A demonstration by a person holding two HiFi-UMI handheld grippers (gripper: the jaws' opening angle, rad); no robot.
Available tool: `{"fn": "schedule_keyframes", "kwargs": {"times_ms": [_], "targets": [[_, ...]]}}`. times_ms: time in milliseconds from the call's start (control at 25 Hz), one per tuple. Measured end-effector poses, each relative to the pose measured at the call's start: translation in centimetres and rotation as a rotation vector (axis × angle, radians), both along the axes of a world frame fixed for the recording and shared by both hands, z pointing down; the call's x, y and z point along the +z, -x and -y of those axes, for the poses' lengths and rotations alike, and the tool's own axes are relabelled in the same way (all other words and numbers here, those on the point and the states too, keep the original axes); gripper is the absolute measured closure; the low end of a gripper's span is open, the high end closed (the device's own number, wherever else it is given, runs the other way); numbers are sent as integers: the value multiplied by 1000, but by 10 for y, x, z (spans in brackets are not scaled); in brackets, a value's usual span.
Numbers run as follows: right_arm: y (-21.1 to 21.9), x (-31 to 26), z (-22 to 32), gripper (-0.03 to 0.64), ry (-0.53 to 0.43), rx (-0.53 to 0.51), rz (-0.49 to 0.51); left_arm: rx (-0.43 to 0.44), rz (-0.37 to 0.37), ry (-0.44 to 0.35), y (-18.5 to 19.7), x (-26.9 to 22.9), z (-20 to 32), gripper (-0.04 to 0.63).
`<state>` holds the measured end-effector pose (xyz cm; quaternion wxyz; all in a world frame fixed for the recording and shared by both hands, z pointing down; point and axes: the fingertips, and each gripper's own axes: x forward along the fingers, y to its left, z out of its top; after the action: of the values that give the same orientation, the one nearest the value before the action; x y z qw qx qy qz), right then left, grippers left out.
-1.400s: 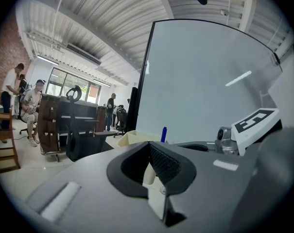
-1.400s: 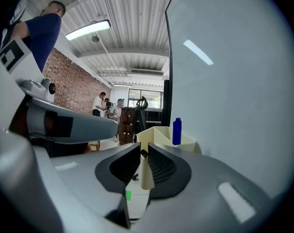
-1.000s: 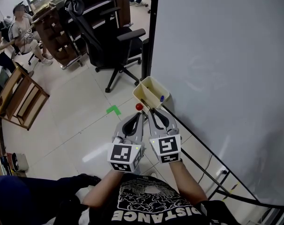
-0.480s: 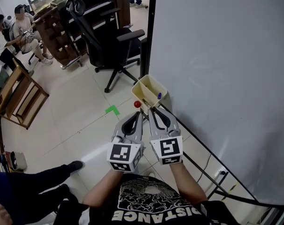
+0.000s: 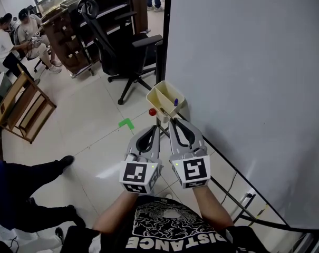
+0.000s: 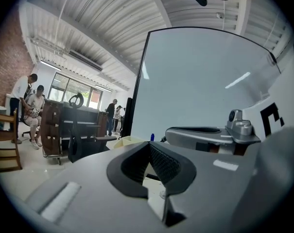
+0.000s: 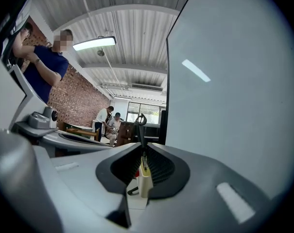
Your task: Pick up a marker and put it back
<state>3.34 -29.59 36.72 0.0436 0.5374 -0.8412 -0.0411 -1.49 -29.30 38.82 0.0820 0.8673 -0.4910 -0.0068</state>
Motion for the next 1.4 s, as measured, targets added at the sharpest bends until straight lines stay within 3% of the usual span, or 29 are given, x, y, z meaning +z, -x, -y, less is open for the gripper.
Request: {"fn": "schedule_keyframes", "kwargs": {"times_ms": [720,1400], "targets": [[-14,-28,-81,586,-58,-18,27,-10,-7,-67,-12,-28,-68,589],[-18,-29,-94,588,-69,-24,22,-2,-1,-87,-20,-31,-83,591]]}}
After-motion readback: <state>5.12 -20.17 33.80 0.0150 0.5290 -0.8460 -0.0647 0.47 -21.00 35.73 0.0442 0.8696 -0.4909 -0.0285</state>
